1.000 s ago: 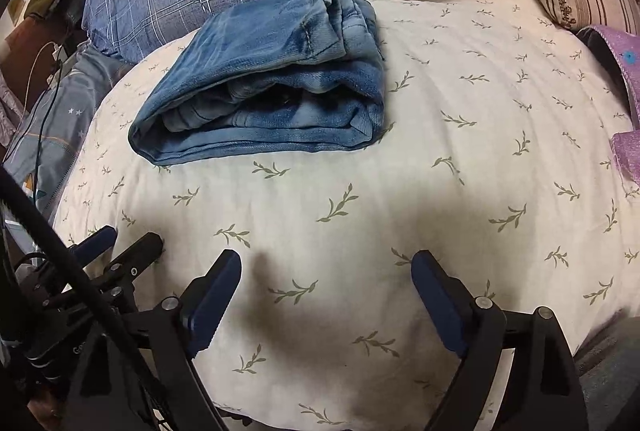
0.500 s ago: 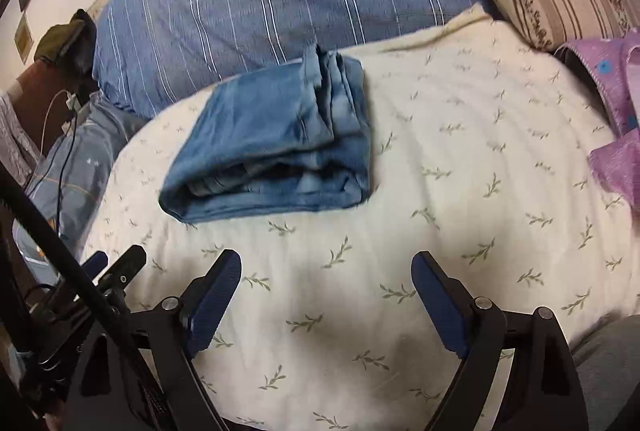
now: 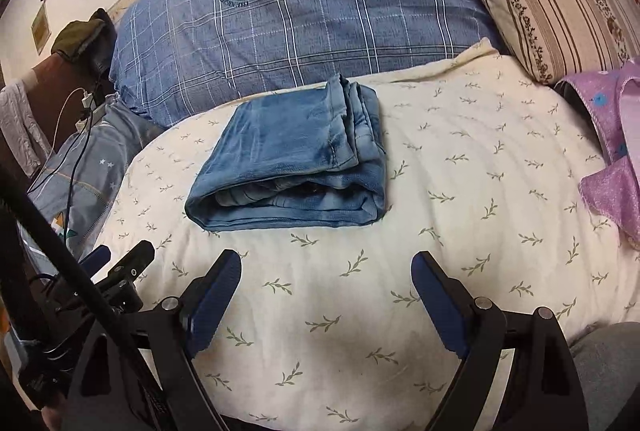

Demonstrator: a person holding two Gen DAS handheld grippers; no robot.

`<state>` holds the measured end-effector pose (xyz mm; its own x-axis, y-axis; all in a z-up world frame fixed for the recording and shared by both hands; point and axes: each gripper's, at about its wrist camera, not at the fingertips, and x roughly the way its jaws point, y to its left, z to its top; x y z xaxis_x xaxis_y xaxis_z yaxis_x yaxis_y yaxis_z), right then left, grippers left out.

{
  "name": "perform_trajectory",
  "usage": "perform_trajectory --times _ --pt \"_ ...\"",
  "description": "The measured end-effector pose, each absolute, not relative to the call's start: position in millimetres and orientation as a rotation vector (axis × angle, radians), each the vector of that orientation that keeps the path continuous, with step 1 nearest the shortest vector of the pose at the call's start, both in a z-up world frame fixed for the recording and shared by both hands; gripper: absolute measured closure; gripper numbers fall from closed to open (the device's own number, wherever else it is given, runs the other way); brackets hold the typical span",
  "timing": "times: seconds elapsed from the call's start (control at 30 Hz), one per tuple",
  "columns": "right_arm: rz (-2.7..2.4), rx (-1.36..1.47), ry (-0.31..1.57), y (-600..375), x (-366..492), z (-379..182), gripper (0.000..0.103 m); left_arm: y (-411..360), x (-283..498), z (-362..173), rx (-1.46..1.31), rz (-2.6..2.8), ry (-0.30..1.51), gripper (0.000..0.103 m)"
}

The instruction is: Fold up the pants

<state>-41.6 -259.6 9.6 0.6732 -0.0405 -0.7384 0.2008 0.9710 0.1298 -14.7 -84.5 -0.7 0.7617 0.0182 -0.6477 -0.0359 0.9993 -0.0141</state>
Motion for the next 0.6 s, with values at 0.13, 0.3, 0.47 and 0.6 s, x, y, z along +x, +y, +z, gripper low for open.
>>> perform_trajectory --times 0.13,0.3,0.47,0.6 --pt "-0.142 0.203 0.827 -259.6 -40.6 7.4 0.015 -83.3 -15.2 -1.0 -0.025 0.025 0.703 0.028" --pt "-0.14 0.202 0.833 -259.1 -39.8 4.6 0.015 -81.8 -10.8 -3.0 -0.02 0.014 0.719 0.028" --pt "-0.14 0.195 0.839 -255.6 -40.1 2.6 0.015 -82.1 -9.6 -2.2 -0.015 0.004 0.715 0.028" --pt "-0.142 0.195 0.839 -253.6 -40.2 2.6 0.015 -84.5 -12.0 -1.4 -0.011 0.008 0.707 0.028"
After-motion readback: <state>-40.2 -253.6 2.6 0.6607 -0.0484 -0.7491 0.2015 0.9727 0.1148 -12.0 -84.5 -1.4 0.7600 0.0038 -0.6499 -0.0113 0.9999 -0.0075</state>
